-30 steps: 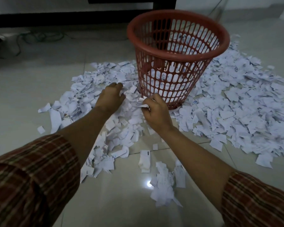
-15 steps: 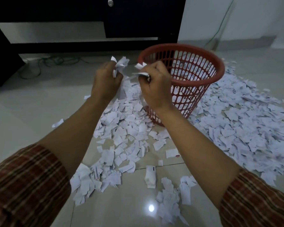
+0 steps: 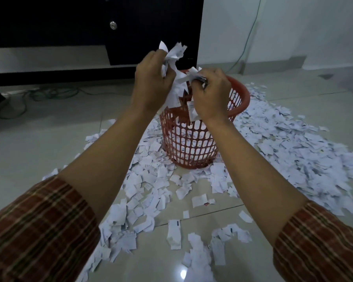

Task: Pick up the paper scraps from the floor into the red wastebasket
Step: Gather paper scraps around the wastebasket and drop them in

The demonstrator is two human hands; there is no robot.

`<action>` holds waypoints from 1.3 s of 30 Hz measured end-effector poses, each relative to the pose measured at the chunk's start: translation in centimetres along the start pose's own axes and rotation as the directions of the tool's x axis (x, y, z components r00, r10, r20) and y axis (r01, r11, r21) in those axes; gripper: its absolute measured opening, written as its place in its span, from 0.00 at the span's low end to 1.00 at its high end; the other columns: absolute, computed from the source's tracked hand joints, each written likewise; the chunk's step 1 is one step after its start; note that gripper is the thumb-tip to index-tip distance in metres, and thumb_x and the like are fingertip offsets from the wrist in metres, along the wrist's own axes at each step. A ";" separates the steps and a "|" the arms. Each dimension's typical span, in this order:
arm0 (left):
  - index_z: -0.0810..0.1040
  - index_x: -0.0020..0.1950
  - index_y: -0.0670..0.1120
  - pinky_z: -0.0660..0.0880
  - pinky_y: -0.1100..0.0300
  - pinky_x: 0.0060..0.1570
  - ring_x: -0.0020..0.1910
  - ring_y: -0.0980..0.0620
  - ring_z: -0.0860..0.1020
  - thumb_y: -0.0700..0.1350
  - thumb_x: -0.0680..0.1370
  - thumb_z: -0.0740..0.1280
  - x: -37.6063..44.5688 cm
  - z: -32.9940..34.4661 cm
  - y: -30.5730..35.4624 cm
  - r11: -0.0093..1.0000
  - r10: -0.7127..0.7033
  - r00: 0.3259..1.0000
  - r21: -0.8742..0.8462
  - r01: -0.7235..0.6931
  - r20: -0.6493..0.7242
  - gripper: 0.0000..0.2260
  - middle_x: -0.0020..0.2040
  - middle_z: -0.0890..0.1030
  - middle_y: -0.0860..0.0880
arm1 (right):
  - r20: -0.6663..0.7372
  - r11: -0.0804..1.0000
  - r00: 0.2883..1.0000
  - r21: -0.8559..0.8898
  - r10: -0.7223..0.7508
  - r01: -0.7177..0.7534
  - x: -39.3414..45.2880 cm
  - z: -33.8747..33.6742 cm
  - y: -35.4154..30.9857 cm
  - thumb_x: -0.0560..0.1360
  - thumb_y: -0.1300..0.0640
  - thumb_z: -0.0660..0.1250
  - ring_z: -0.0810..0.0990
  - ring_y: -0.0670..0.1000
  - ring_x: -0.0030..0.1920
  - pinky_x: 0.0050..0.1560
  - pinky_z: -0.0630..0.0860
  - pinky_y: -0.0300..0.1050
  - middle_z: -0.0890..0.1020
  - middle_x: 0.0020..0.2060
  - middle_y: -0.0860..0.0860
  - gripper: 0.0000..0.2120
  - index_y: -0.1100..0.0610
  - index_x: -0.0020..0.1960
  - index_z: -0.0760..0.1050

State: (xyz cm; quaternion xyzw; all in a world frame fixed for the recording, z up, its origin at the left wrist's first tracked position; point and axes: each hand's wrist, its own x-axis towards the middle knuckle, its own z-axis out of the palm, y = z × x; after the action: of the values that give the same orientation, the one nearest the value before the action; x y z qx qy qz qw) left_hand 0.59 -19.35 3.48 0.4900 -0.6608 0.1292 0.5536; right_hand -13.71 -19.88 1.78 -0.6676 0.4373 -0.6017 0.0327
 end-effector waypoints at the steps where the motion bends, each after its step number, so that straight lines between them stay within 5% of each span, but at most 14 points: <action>1: 0.77 0.49 0.37 0.73 0.58 0.41 0.42 0.49 0.76 0.42 0.77 0.65 0.0 0.4 0.1 1.000 -0.001 1.000 -0.009 0.001 0.002 0.08 0.44 0.79 0.42 | -0.001 1.000 1.000 -0.009 0.004 -0.004 0.2 -0.1 0.3 0.74 0.59 0.67 0.70 0.47 0.39 0.39 0.61 0.22 0.80 0.37 0.57 0.08 0.60 0.49 0.83; 14: 0.78 0.49 0.39 0.66 0.73 0.39 0.39 0.56 0.74 0.43 0.78 0.66 0.9 6.6 0.1 0.996 -0.055 0.998 -0.062 0.057 0.032 0.06 0.42 0.78 0.46 | 0.008 0.997 0.998 -0.037 0.065 -0.064 3.8 0.4 4.0 0.76 0.61 0.66 0.69 0.47 0.38 0.39 0.63 0.24 0.76 0.38 0.54 0.07 0.60 0.48 0.82; 26: 0.76 0.48 0.40 0.68 0.69 0.38 0.39 0.53 0.73 0.41 0.78 0.66 1.3 9.5 0.8 0.990 -0.096 0.995 -0.101 0.099 0.040 0.05 0.41 0.76 0.49 | 0.073 0.979 0.979 -0.088 0.192 -0.185 4.5 0.8 7.0 0.78 0.58 0.64 0.71 0.46 0.43 0.41 0.65 0.24 0.75 0.44 0.49 0.09 0.59 0.54 0.81; 29: 0.78 0.53 0.41 0.71 0.62 0.43 0.46 0.51 0.75 0.42 0.79 0.65 1.2 9.6 0.4 0.977 -0.206 0.966 -0.027 0.212 0.158 0.07 0.50 0.77 0.46 | 0.337 0.926 0.874 -0.266 0.350 -0.268 4.8 1.0 8.2 0.77 0.49 0.62 0.79 0.55 0.53 0.52 0.76 0.46 0.81 0.53 0.54 0.15 0.55 0.59 0.78; 32: 0.76 0.64 0.47 0.72 0.53 0.60 0.62 0.48 0.72 0.47 0.77 0.66 0.9 9.7 -0.4 0.940 -0.336 0.885 0.063 0.334 0.323 0.16 0.64 0.73 0.47 | 0.506 0.865 0.715 -0.402 0.483 -0.300 4.4 0.5 8.4 0.75 0.44 0.67 0.75 0.58 0.63 0.60 0.73 0.54 0.77 0.63 0.55 0.24 0.52 0.67 0.72; 35: 0.71 0.69 0.53 0.66 0.40 0.67 0.68 0.46 0.68 0.53 0.75 0.67 0.6 9.2 -0.7 0.929 -0.367 0.848 0.109 0.354 0.382 0.22 0.70 0.69 0.49 | 0.477 0.896 0.771 -0.349 0.423 -0.275 4.0 0.2 7.9 0.73 0.48 0.71 0.74 0.56 0.64 0.59 0.74 0.51 0.75 0.64 0.54 0.25 0.51 0.69 0.71; 39: 0.67 0.71 0.56 0.57 0.37 0.70 0.72 0.45 0.63 0.57 0.75 0.66 0.6 8.5 -0.2 0.932 -0.360 0.833 0.191 0.307 0.421 0.25 0.73 0.66 0.50 | 0.458 0.924 0.816 -0.310 0.352 -0.224 3.7 0.0 7.2 0.77 0.49 0.67 0.75 0.55 0.63 0.60 0.74 0.52 0.76 0.64 0.53 0.19 0.49 0.67 0.73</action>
State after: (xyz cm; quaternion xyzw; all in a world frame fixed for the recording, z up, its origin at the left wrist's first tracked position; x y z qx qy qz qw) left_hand -4.33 -25.80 0.93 0.6453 -0.6662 -0.0481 0.3708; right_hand -18.06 -26.64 0.56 -0.7258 0.5799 -0.3355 0.1558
